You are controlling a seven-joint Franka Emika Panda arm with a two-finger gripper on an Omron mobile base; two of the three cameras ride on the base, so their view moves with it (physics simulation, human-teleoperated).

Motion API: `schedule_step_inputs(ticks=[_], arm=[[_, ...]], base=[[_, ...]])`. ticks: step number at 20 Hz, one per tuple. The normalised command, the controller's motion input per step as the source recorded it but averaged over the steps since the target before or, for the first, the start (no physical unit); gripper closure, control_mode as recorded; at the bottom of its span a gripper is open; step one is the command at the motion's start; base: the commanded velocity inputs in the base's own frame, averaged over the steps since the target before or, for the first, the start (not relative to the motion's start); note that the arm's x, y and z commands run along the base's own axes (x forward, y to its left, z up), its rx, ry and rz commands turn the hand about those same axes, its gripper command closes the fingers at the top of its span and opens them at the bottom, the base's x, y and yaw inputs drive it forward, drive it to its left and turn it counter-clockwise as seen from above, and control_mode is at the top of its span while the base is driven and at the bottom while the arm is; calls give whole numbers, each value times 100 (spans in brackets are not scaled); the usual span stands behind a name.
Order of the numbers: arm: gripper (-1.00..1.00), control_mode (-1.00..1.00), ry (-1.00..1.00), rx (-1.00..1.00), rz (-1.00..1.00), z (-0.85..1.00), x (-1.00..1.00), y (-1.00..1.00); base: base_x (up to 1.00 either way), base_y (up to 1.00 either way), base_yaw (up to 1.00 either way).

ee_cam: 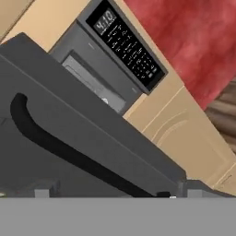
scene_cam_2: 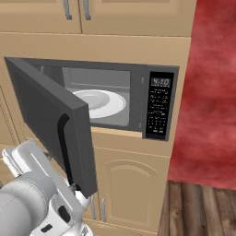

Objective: Pick the marshmallow from the counter and place it in the microwave. Then turn on the microwave.

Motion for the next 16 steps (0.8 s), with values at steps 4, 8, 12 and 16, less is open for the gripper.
schedule_step_inputs(ticks=[4, 8, 12, 16], arm=[[-100, -100, -16, 0, 31, -15, 13, -41], [-100, -100, -14, 0, 36, -27, 15, -42], [-100, -100, -17, 0, 35, -23, 12, -46], [-100, -100, -15, 0, 32, -24, 28, -43]], base=[[0, 0, 0], [0, 0, 0], [0, 0, 0], [0, 0, 0]])
